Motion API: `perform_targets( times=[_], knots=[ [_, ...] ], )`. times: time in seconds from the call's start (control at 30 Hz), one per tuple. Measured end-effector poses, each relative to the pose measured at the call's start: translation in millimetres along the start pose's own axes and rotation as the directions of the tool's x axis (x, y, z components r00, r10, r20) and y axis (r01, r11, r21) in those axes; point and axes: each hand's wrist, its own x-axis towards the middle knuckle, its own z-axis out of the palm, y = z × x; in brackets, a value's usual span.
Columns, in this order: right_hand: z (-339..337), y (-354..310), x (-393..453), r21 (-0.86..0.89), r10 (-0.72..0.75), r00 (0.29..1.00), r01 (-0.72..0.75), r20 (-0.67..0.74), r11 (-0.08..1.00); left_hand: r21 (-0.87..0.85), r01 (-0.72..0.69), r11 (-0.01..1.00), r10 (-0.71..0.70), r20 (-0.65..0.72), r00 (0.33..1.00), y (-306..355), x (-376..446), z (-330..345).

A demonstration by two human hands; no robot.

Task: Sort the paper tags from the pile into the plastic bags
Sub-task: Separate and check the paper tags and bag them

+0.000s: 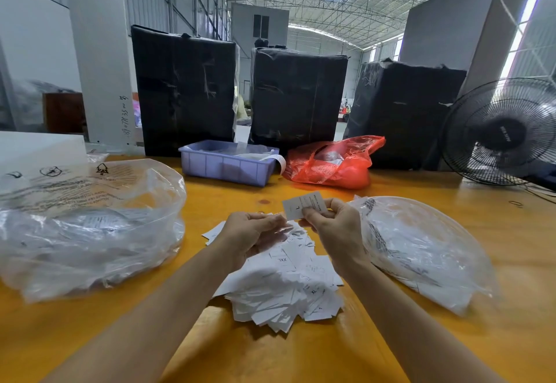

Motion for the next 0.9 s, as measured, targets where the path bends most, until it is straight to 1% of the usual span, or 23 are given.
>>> perform_targets(
  times=[0.17,0.3,0.47,0.6,0.67,0.77,0.9],
  knots=[
    [0,0,-2,0.009,-0.002,1.000,0.001,0.012,1.000,0.042,-0.034,0.999,0.034,0.009,0.999,0,1,0],
    [1,-2,-4,0.007,0.011,0.999,-0.011,0.050,1.000,0.051,-0.047,0.998,0.048,-0.032,0.998,-1,3,0],
    [1,-2,-4,-0.067,-0.008,0.997,0.013,0.074,0.998,0.062,-0.072,0.996,0.077,-0.096,0.992,0,4,-2],
    [-1,-2,-2,-0.030,-0.003,0.998,0.005,0.069,1.000,0.124,-0.076,0.989,0.085,-0.068,0.994,0,3,-2],
    [-2,-2,-1,-0.053,0.026,0.994,-0.021,0.103,0.998,0.120,-0.084,0.989,0.094,-0.075,0.993,0,3,-1],
    [-5,-4,1,-0.075,0.116,0.971,-0.102,0.209,0.992,0.116,-0.108,0.987,0.118,-0.084,0.989,0,3,-2],
    [-9,-5,2,-0.127,0.181,0.939,-0.150,0.294,0.981,0.211,-0.120,0.970,0.142,-0.090,0.986,-1,5,-4]
  ],
)
